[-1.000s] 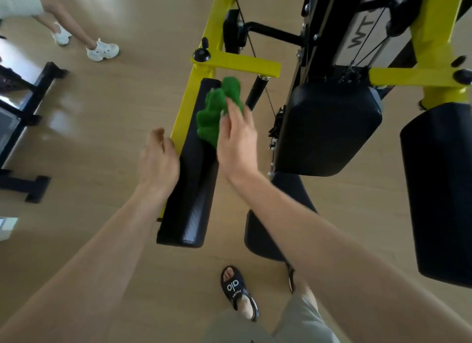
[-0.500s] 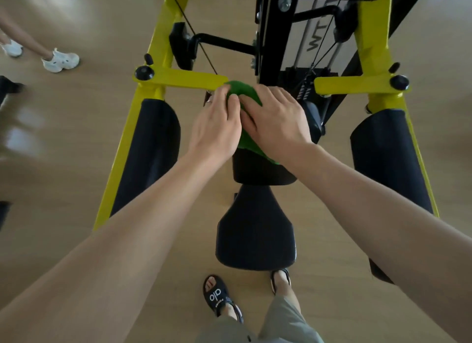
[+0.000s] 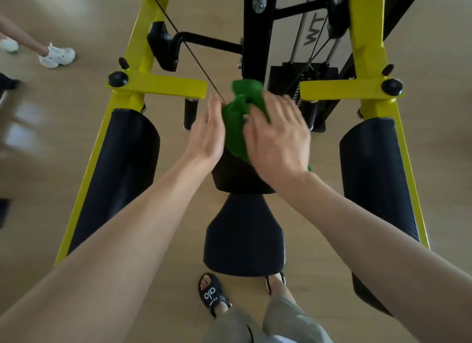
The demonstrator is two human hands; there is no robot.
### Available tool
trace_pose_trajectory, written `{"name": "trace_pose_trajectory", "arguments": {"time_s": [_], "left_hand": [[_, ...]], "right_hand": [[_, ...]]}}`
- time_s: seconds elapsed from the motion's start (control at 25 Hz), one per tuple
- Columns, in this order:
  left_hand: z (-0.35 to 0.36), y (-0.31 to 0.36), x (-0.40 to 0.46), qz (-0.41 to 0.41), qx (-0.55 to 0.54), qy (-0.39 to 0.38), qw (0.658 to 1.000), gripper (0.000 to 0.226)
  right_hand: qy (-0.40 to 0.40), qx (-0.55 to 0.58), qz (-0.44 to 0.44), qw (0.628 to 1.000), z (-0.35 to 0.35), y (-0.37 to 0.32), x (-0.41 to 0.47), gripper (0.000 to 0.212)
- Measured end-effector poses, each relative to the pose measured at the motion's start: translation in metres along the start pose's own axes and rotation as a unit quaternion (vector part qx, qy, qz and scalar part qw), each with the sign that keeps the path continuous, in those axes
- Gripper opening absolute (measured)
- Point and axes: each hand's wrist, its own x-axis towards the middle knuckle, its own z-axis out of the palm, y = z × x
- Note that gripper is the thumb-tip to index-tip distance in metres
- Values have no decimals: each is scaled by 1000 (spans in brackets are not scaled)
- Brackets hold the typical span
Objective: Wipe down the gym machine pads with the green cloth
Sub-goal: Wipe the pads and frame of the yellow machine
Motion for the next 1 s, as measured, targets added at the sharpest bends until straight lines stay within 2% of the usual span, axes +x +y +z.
{"name": "trace_pose_trajectory", "arguments": {"time_s": [0.08, 0.2, 0.24, 0.28, 0.32, 0.36, 0.4, 0.44, 0.48, 0.52, 0.56, 0.64, 0.72, 0.84, 1.0], "left_hand": [[3, 0, 0, -15, -49, 22, 998, 59], [4, 5, -6, -22, -50, 21, 998, 48], [5, 4, -7, -14, -36, 21, 999, 50], [6, 2, -9, -4, -16, 28, 999, 53], [7, 4, -12, -4, 0, 36, 999, 55], [7, 5, -13, -7, 16, 47, 999, 57], [8, 5, -15, -2, 25, 53, 998, 58], [9, 3, -14, 9, 33, 50, 998, 56], [9, 1, -13, 24, 40, 49, 998, 53], [9, -1, -12, 40, 48, 50, 997, 46], [9, -4, -10, 48, 51, 53, 996, 37], [7, -11, -3, 63, 45, 56, 995, 29], [3, -22, 5, 99, 54, 46, 993, 32], [-7, -27, 7, 135, 99, -15, 986, 29], [-12, -32, 12, 188, 116, -31, 975, 30]], "right_hand": [[-17, -2, -43, 999, 6, -12, 6, 35], [35, 39, -86, 995, 6, 6, 4, 39], [47, 61, -71, 995, 6, 20, -2, 41], [49, 94, -16, 994, 4, 33, -10, 43], [42, 146, 78, 985, 4, 42, -22, 46], [26, 218, 193, 956, 6, 44, -34, 47], [12, 306, 315, 898, 9, 38, -43, 48], [19, 391, 419, 819, 11, 30, -49, 47], [46, 449, 496, 742, 15, 23, -51, 45], [73, 476, 542, 689, 18, 17, -50, 43], [100, 484, 566, 660, 20, 11, -47, 44], [165, 479, 606, 614, 29, 2, -48, 44], [220, 451, 649, 572, 43, -6, -51, 41], [293, 400, 678, 543, 66, -19, -57, 39], [346, 368, 689, 519, 90, -25, -68, 46]]}}
